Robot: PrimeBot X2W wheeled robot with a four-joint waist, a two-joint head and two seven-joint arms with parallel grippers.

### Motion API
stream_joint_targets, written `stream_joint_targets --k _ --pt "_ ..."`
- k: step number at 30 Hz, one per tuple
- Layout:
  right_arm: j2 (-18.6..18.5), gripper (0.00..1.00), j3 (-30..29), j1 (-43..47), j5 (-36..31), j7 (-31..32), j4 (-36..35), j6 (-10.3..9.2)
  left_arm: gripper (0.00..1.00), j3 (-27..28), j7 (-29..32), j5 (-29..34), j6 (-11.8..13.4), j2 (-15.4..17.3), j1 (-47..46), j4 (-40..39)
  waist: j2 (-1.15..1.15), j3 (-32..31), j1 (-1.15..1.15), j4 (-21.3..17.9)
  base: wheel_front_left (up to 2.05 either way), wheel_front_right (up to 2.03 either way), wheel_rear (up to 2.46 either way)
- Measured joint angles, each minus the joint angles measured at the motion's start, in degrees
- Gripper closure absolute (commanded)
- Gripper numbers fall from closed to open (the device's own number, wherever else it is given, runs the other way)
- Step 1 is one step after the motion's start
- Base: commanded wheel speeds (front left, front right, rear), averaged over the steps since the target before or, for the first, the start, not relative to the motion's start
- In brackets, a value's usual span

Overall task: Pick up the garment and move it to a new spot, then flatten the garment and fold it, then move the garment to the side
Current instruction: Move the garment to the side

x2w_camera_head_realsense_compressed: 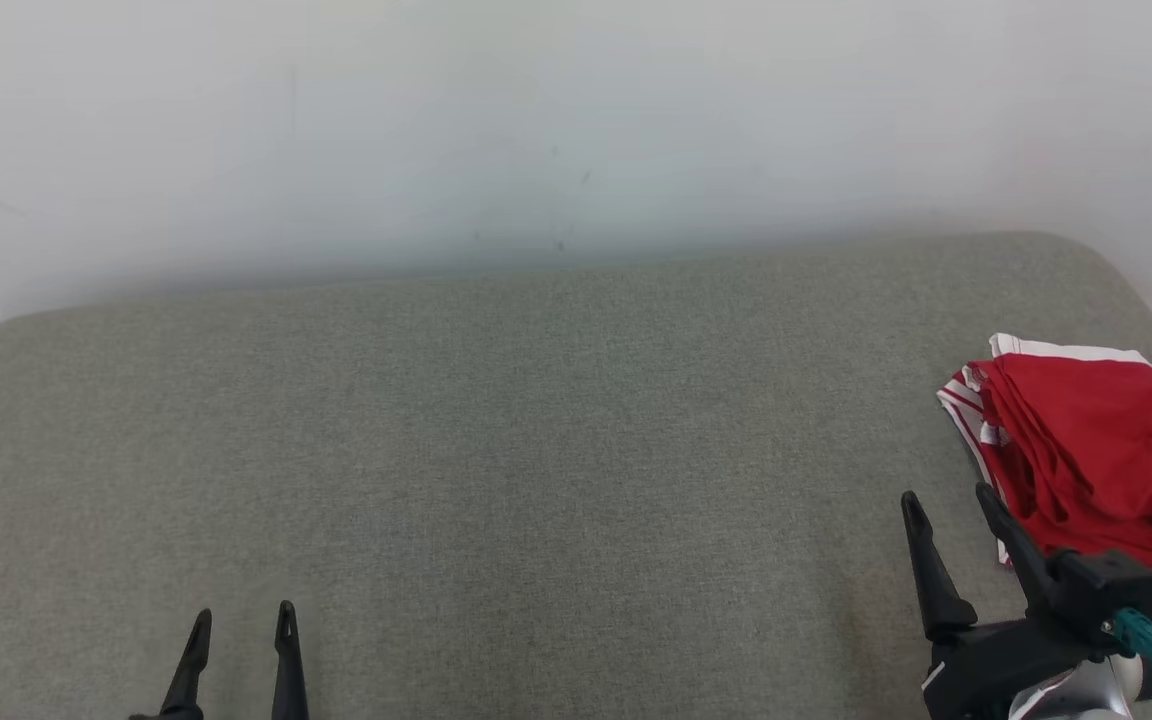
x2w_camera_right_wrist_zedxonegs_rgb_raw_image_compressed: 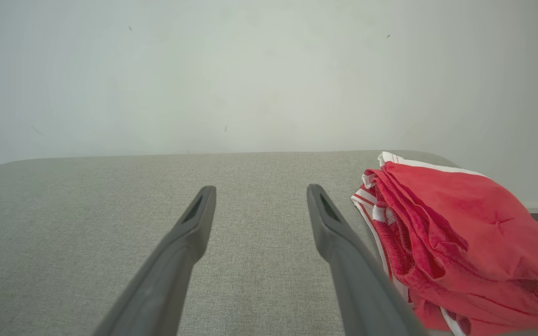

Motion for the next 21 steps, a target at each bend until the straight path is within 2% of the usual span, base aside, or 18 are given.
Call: stream_joint_targets --k 6,21 --pt "2.1 0.0 -2.2 2.9 1.6 -2.2 1.5 0.0 0.0 0.2 0.0 0.0 -0.2 0.0 0.3 1.4 0.0 -1.8 0.0 1.6 0.0 0.0 0.0" --pt "2.6 0.0 -1.0 4.4 1.8 -3.6 4.3 0.0 0.0 2.2 0.0 0.2 -1.1 0.0 0.3 3.1 0.0 -3.5 0.01 3.7 0.0 0.0 0.0"
